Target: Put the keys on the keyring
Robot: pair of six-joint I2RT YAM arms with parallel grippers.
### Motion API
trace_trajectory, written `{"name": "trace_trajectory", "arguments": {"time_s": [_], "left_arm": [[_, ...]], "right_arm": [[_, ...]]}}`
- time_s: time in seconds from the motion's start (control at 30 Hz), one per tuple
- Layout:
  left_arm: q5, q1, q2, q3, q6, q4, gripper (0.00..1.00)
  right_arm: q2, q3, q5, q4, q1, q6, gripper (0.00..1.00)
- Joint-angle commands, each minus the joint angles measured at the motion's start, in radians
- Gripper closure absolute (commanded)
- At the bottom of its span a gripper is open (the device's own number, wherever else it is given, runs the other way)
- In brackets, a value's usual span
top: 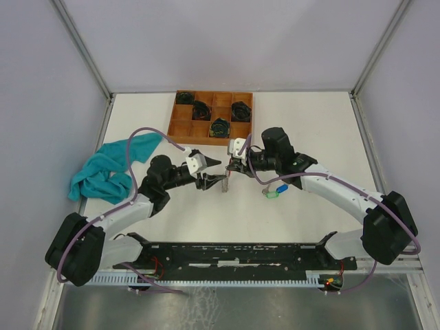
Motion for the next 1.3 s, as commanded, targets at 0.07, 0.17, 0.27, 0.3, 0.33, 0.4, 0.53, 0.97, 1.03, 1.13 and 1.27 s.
{"name": "trace_trajectory", "arguments": {"time_s": [0.07, 0.17, 0.27, 0.3, 0.33, 0.4, 0.53, 0.97, 1.03, 1.13, 1.27], "left_arm": [[0.044, 0.019, -0.004, 0.006, -0.028, 0.105, 0.42], [0.051, 0.022, 0.014, 0.021, -0.048, 0.107, 0.42], [0.09, 0.021, 0.048, 0.041, -0.07, 0.11, 0.44], [0.098, 0.022, 0.059, 0.046, -0.072, 0.109, 0.45], [0.105, 0.021, 0.068, 0.049, -0.073, 0.108, 0.46], [0.112, 0.022, 0.08, 0.051, -0.073, 0.105, 0.49], [0.125, 0.021, 0.086, 0.062, -0.069, 0.095, 0.59], [0.224, 0.022, 0.127, 0.11, -0.019, -0.013, 0.71], [0.234, 0.021, 0.132, 0.115, -0.017, -0.021, 0.73], [0.253, 0.022, 0.139, 0.126, -0.007, -0.043, 0.78], [0.269, 0.021, 0.148, 0.133, 0.0, -0.055, 0.84]], "right_arm": [[-0.041, -0.02, 0.005, 0.064, -0.003, -0.007, 0.99], [-0.045, -0.014, 0.01, 0.053, -0.003, 0.0, 0.99], [-0.039, 0.015, 0.006, 0.019, -0.002, 0.041, 0.99], [-0.037, 0.025, 0.007, 0.007, -0.003, 0.056, 0.99], [-0.036, 0.031, 0.004, -0.009, -0.003, 0.063, 0.99], [-0.039, 0.033, -0.004, -0.018, -0.002, 0.084, 0.99], [-0.053, 0.023, -0.02, -0.017, -0.003, 0.11, 0.99], [-0.061, 0.014, -0.063, -0.006, -0.001, 0.124, 0.99], [-0.059, 0.015, -0.072, -0.006, -0.001, 0.124, 0.99], [-0.055, 0.016, -0.085, -0.004, -0.001, 0.124, 0.99], [-0.053, 0.017, -0.107, -0.007, -0.002, 0.122, 0.99]]}}
